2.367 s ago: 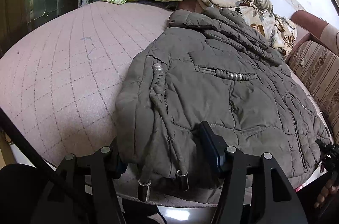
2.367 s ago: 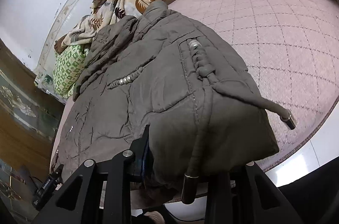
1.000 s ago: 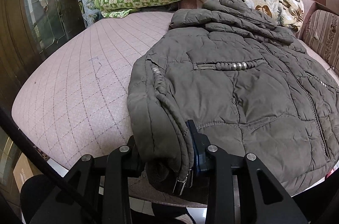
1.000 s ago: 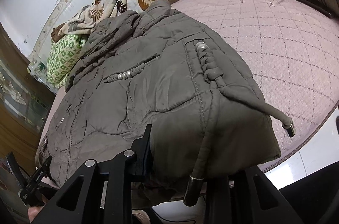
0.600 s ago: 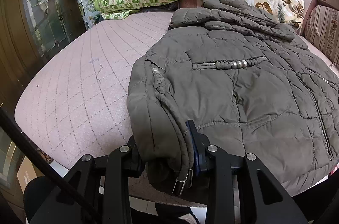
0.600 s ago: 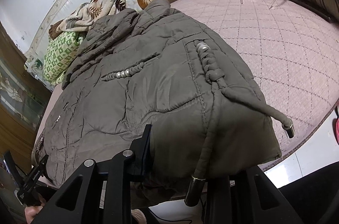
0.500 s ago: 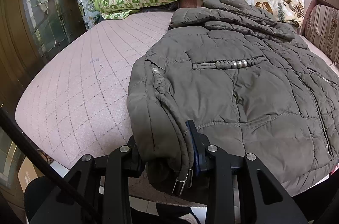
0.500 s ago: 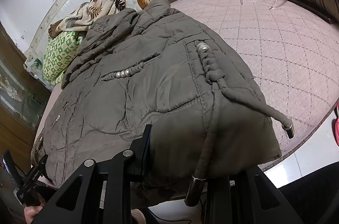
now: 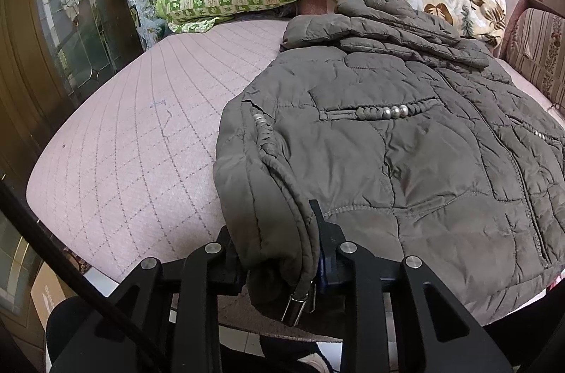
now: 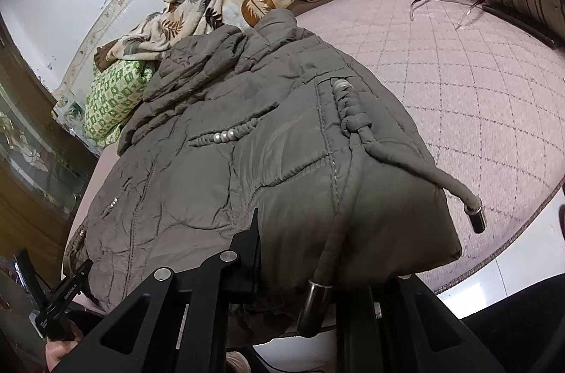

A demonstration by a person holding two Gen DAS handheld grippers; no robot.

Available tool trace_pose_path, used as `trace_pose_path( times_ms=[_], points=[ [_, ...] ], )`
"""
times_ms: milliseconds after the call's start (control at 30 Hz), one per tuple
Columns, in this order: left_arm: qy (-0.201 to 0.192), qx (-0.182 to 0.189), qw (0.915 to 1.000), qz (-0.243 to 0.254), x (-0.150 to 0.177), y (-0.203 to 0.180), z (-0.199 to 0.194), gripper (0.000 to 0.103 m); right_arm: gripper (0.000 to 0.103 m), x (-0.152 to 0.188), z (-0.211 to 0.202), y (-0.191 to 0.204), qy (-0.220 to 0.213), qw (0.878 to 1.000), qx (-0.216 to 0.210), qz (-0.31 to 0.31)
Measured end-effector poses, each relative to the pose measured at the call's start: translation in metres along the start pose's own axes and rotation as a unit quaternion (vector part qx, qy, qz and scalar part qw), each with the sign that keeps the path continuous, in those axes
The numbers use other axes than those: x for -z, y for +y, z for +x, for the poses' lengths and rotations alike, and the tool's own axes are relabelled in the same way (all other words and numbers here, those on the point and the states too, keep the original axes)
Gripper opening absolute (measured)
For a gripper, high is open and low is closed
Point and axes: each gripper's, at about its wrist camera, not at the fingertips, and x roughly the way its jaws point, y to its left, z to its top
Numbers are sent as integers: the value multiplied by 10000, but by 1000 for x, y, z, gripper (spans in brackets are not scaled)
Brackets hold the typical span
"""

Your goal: Fold large clothes

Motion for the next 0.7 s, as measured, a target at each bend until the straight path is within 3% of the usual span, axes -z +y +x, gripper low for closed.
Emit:
trace_pose_path(
  times_ms=[700],
  points=[
    [-89, 62, 9999, -54, -7, 5, -15, 26, 19, -7, -16, 6, -220, 9993, -193, -248]
  ],
)
